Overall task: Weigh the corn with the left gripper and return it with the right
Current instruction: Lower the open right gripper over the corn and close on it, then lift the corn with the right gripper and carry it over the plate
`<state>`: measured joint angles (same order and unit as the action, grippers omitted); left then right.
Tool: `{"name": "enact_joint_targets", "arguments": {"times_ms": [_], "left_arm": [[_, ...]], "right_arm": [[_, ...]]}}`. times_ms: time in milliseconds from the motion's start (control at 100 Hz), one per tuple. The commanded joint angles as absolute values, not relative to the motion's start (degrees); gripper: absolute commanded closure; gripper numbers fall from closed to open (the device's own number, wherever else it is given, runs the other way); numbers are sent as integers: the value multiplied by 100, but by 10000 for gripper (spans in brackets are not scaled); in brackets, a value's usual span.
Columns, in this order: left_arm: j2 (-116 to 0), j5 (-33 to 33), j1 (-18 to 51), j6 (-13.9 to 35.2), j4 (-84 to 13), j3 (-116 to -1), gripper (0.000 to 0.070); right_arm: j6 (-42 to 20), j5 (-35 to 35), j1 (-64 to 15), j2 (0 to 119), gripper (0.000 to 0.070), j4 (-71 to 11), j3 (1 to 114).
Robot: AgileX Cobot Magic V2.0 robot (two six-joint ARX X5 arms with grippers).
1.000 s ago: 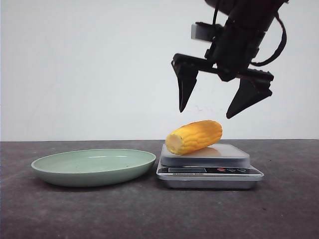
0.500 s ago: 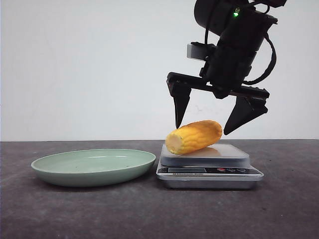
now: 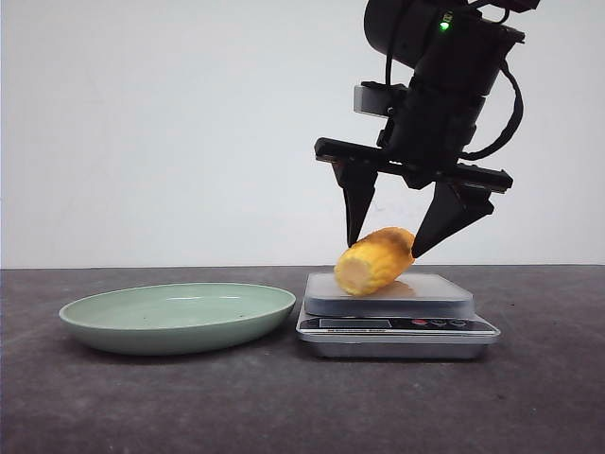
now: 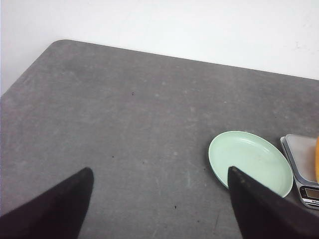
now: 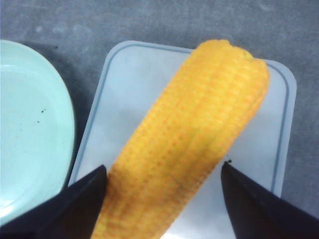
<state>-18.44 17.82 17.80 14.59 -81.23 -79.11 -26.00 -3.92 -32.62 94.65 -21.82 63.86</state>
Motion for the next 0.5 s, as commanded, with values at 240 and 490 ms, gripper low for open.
{"name": "enact_joint_targets", "arguments": {"times_ms": [240,490], "left_arm": [[-1859,1772,1800,1459,-8276,-7981,184],[-1859,1772,1802,1459,-8276,-7981,184]], "right_arm": [[-2707,-462,-3304,9627,696,-2349,6462],[-2810,-779,-3304,9627,700,-2541,6462]]}}
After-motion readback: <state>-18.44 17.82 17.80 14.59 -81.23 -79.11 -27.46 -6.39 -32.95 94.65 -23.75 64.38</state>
